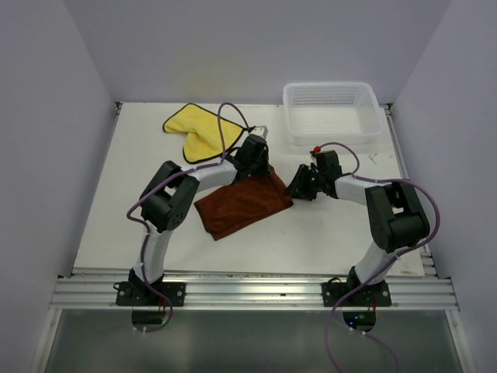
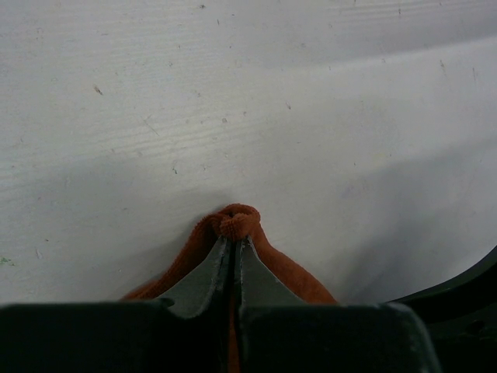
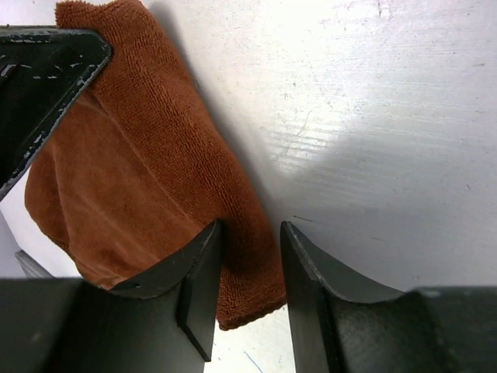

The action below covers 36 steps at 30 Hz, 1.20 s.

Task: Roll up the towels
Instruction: Roll the towel

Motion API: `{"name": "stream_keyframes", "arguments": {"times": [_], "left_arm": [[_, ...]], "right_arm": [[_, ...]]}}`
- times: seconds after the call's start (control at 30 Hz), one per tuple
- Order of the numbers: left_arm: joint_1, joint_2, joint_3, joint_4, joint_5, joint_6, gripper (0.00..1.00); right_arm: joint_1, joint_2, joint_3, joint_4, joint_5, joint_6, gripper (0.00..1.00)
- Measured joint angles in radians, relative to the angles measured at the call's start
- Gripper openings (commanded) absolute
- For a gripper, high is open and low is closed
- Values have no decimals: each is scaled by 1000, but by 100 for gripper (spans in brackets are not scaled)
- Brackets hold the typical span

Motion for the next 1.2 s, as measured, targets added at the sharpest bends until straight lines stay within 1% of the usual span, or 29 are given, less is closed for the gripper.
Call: {"name": "stream_keyframes", "arguments": {"times": [0.13, 0.4, 0.43, 0.5, 0.53, 0.6, 0.7, 0.73, 0.9, 0.97, 1.1, 1.13, 1.2], "left_arm": [[0, 0, 0, 0, 0, 0, 0], [2, 0, 0, -1, -1, 0, 0], [2, 0, 0, -1, -1, 1, 0], [3, 1, 0, -1, 0, 3, 0], [4, 2, 0, -1, 1, 3, 0], [7, 7, 1, 0, 8, 3, 0], [11, 13, 1, -1, 16, 3, 8], [12, 15, 2, -2, 18, 3, 14], [14, 34, 11, -7, 36, 18, 24], [14, 39, 13, -7, 44, 20, 29], [14, 39, 13, -12, 50, 28, 37], [14, 37, 13, -18, 50, 29, 40], [14, 31, 13, -34, 52, 35, 42]], "right_arm": [[2, 9, 0, 8, -1, -2, 31], [32, 6, 0, 8, 36, -42, 26], [36, 5, -1, 8, 45, -46, 22], [51, -3, -6, 9, 75, -60, 19], [61, -8, -7, 6, 97, -67, 13], [82, -14, -7, 4, 135, -84, 7], [107, -30, -7, -2, 188, -103, 1], [113, -34, -8, -4, 204, -107, 0], [152, -75, -31, -14, 279, -136, 0], [168, -87, -33, -22, 307, -151, 0], [230, -140, -52, -34, 394, -183, 0], [247, -156, -58, -35, 418, -189, 0], [280, -182, -65, -39, 462, -200, 0]]}}
